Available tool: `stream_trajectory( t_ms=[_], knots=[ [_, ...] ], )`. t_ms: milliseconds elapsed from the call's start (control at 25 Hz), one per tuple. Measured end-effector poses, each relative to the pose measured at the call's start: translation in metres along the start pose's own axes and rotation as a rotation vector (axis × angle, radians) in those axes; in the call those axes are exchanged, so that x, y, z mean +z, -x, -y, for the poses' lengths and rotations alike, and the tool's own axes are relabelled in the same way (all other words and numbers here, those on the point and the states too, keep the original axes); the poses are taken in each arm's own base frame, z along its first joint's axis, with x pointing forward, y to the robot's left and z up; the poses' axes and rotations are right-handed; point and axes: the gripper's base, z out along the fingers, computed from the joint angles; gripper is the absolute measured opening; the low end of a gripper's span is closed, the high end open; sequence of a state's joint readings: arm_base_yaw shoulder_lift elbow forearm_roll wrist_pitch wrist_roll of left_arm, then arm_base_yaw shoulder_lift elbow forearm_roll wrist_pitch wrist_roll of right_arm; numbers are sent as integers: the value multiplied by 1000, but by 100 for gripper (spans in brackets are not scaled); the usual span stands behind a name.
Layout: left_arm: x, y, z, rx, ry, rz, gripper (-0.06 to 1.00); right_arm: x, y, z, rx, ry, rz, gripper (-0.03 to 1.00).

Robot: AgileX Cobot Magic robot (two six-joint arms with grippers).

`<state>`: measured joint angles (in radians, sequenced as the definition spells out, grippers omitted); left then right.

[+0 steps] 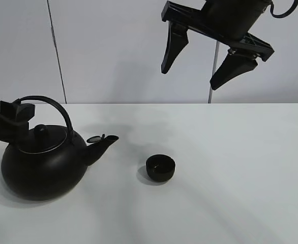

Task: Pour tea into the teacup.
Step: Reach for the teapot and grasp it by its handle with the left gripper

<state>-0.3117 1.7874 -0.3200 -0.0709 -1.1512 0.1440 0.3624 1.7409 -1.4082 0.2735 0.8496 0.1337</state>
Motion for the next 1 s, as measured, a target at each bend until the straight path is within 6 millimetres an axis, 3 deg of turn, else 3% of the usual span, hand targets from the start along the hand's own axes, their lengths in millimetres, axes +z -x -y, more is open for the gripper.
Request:
stream_trajectory(
  t_ms=[1000],
  knots=[
    [1,-2,3,-17,-32,-27,50,0,-1,0,2,0,-16,61]
  ],
)
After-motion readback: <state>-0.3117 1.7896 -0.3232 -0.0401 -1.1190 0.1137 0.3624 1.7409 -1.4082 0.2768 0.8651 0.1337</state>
